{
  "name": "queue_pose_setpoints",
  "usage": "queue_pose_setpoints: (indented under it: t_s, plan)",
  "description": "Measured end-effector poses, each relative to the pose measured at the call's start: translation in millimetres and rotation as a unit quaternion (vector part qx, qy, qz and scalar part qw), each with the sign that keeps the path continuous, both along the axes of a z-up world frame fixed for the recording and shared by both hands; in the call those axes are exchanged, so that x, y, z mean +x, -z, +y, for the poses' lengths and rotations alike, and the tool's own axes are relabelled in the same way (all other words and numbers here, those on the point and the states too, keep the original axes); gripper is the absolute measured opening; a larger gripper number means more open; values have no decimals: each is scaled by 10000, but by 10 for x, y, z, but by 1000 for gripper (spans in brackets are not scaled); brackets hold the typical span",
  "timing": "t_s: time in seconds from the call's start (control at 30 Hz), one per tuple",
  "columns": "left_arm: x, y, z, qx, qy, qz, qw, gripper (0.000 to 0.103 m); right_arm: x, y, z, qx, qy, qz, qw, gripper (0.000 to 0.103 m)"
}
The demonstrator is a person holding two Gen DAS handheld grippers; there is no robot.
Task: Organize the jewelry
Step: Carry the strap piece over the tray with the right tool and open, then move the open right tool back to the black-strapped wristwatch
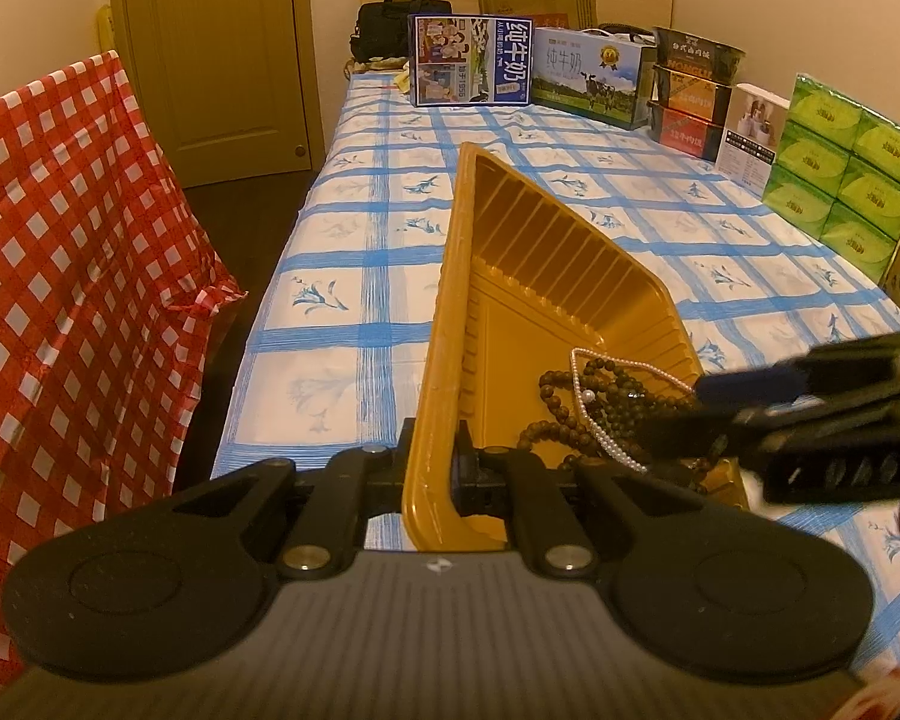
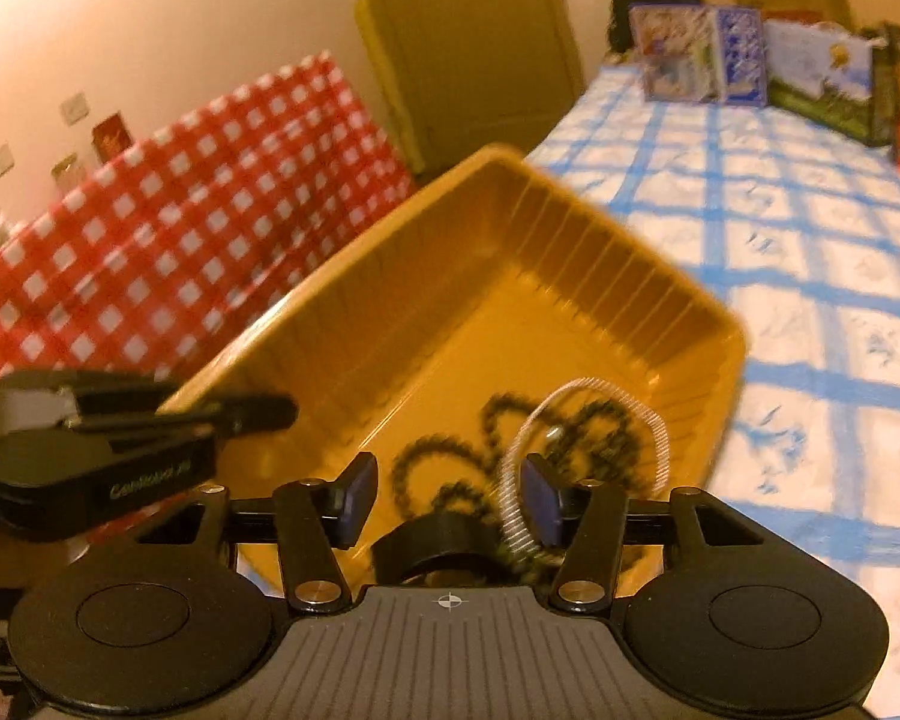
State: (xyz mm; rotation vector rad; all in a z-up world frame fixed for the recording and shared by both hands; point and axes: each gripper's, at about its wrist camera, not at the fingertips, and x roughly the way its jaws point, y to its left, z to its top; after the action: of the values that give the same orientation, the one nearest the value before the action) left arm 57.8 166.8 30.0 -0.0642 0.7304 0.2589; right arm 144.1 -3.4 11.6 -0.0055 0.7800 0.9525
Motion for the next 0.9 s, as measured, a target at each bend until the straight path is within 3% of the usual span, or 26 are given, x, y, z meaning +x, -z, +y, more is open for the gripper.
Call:
queue_pose_setpoints:
  t_s: [0.23, 0.53, 0.9]
  plan:
    - [7, 0, 2, 5, 2, 1, 10000, 7, 63, -27, -361, -31, 670, -220, 9975, 57]
    - [-2, 6, -1, 7, 3, 0, 10000, 7, 87, 244, -869, -428, 1342, -26, 9900, 58]
    - [-2, 8, -4, 9, 7, 2, 10000, 7, 100, 438, -1503, -651, 2249, 150, 9721, 58]
